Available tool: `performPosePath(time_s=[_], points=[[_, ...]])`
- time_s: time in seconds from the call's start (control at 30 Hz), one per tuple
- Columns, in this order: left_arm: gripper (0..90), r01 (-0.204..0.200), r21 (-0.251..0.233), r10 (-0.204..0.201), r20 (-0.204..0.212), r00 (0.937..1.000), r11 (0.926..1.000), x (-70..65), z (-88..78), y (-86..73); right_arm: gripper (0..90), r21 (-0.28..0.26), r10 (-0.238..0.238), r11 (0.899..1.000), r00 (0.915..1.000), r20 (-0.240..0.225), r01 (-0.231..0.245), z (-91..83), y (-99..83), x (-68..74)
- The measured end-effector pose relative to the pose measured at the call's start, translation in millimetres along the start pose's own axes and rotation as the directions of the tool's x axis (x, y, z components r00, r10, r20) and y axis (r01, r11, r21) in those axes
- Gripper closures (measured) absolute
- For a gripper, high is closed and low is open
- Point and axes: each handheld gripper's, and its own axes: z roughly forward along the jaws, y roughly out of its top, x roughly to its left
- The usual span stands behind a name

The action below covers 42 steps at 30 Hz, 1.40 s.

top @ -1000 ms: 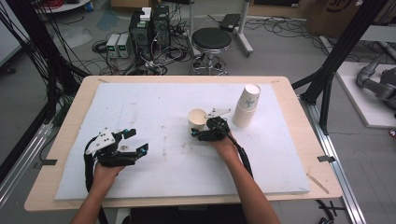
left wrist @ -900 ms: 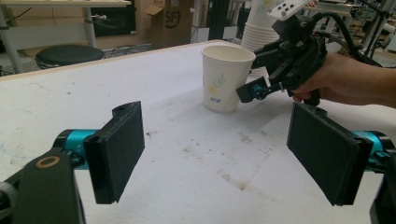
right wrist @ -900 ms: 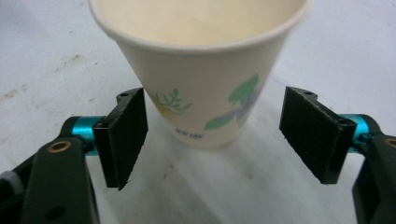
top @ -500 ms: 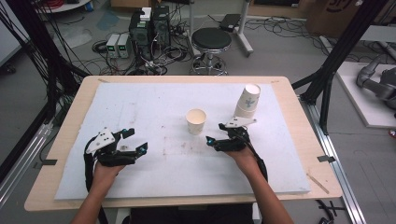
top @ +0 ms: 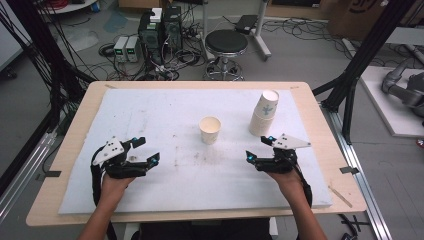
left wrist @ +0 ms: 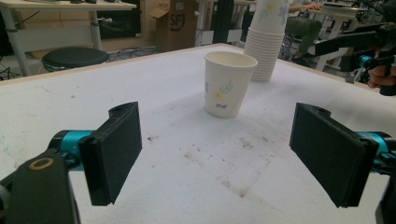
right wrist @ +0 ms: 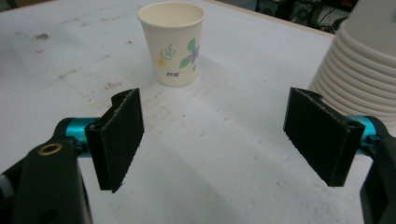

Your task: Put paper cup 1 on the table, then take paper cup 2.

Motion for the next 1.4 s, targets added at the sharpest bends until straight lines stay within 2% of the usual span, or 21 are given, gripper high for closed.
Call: performPosePath(time_s=[0.2,0.33,0.5,0.7,1.1,1.23,1.4], points=[[16.9,0.001,-0.013,-0.001,0.0,1.0,0.9999,0.0,1.4,-0.4,20.1,-0.062,0.027,0.998,0.999,0.035,-0.025,-25.8,-8.4,-4.5],[16.8,-0.003,-0.002,0.003,0.003,1.0,1.0,-0.4,3.1,-1.6,20.1,-0.085,0.053,0.995,0.9977,0.042,-0.049,-34.2,-10.7,-9.1],[16.9,0.001,-0.007,-0.001,-0.001,1.0,1.0,0.8,2.7,-1.7,20.2,-0.069,0.05,0.997,0.9973,0.054,-0.046,-32.2,-13.8,-10.6],[16.9,0.004,-0.005,-0.004,0.006,1.0,1.0,2.0,5.7,-3.0,20.3,-0.083,0.035,0.996,0.9982,0.049,-0.031,-33.0,-13.4,-9.8],[16.9,0.011,0.005,-0.011,0.023,0.9997,0.9999,3.4,8.4,-4.5,20.4,-0.081,0.057,0.995,0.9967,0.057,-0.053,-34.8,-18.1,-14.7],[16.9,0.027,0.003,-0.027,0.036,0.999,0.9996,1.1,9.0,-3.7,20.4,-0.062,0.06,0.996,0.9972,0.046,-0.057,-33.9,-20.3,-16.2],[16.9,0.02,0.007,-0.02,0.035,0.9992,0.9998,-1.8,9.4,-3.3,20.4,-0.063,0.061,0.996,0.9975,0.037,-0.058,-35.3,-21.3,-16.2]])
